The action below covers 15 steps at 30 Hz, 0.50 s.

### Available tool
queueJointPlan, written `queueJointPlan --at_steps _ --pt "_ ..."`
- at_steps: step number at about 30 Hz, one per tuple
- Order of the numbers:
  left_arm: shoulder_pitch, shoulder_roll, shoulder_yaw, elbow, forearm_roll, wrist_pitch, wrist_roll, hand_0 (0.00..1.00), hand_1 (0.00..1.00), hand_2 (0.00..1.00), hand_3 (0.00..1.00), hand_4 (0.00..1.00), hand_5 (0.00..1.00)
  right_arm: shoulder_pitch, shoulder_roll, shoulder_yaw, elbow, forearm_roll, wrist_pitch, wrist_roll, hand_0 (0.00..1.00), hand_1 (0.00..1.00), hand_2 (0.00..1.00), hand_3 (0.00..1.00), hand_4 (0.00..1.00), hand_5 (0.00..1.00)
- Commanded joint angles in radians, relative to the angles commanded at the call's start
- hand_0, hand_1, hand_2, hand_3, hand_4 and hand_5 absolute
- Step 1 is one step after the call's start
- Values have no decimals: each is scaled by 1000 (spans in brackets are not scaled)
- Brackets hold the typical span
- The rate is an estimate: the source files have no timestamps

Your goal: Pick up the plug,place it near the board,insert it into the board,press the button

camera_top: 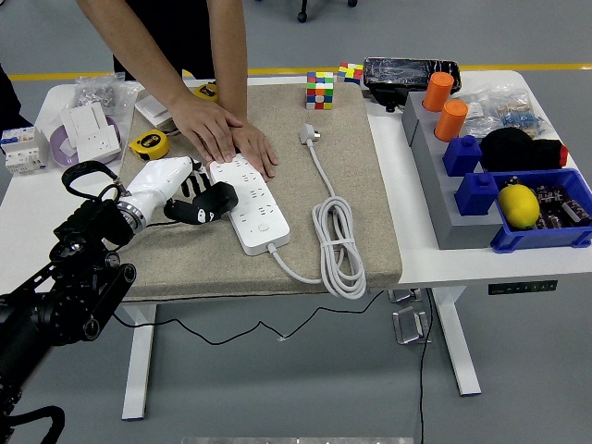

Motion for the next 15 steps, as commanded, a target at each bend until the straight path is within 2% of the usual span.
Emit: queueJointPlan --at_steps 15 --pt "1 -4 16 7 0 -5 -1 545 405 310 372 515 117 0 -1 -3 -1 1 -1 0 852 844 824 831 998 998"
